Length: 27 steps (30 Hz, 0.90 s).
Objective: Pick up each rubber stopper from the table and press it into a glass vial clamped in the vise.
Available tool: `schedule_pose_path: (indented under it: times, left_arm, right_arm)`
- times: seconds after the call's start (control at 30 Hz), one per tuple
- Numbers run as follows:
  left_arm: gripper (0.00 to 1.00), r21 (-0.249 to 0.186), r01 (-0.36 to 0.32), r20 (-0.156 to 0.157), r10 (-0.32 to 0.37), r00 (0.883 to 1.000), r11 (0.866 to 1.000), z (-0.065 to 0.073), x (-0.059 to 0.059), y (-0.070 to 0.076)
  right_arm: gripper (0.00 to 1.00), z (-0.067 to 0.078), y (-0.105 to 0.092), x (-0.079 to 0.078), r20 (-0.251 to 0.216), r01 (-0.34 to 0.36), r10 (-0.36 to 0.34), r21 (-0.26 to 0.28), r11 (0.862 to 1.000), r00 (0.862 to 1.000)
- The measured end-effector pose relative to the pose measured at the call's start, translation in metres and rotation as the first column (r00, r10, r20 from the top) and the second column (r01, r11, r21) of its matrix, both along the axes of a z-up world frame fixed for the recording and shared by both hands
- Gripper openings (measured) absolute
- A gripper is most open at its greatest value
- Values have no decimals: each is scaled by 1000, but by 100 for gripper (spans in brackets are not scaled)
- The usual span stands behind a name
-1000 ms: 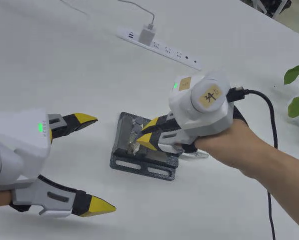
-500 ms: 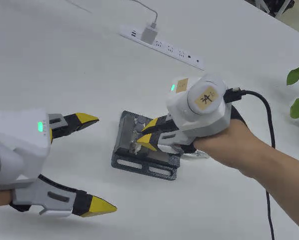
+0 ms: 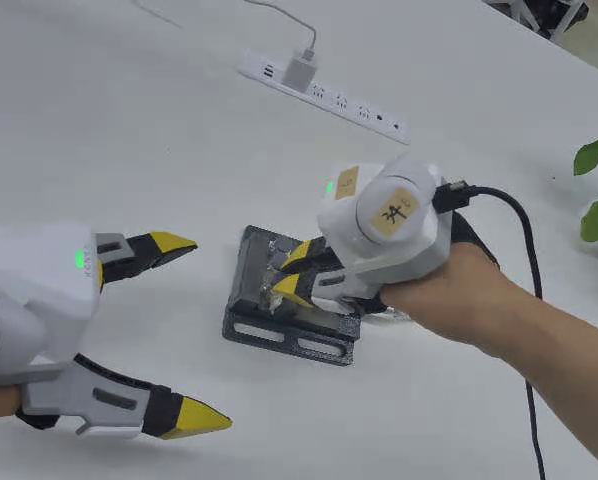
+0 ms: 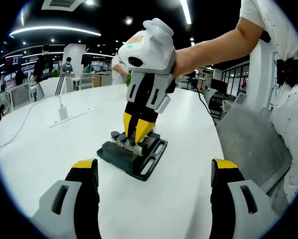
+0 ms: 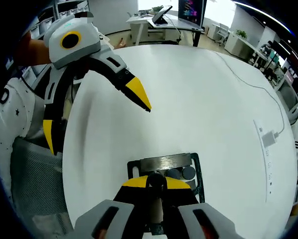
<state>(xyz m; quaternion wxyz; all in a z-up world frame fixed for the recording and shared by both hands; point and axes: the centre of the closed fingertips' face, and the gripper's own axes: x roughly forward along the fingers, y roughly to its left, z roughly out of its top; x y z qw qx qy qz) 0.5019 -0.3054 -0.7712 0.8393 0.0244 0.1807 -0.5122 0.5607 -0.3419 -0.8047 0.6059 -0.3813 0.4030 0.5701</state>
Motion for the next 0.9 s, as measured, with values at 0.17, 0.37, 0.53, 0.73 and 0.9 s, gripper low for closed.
schedule_pose_path:
  times: [0.17, 0.37, 0.53, 0.73, 0.9]
  left_arm:
    - [93, -4, -2, 1, 2, 1000, 1000, 1, 1, 0]
    - [93, -7, 1, 0, -1, 1000, 1000, 2, 1, -2]
    - [93, -10, 1, -1, -1, 1000, 1000, 2, 2, -3]
    - [92, -9, 14, 4, -14, 1000, 1000, 4, 3, -7]
    - [92, -5, 14, 2, -14, 1000, 1000, 4, 2, -6]
  right_arm:
    - [4, 0, 0, 0, -12, 32, -32, 15, 999, 999]
    - [3, 0, 1, 2, -13, 63, -63, 21, 998, 998]
    - [3, -1, 1, 1, 8, 70, -70, 5, 998, 997]
    - [6, -1, 1, 1, 10, 78, -78, 13, 997, 997]
    - [7, -1, 1, 0, 31, 71, -72, 30, 997, 997]
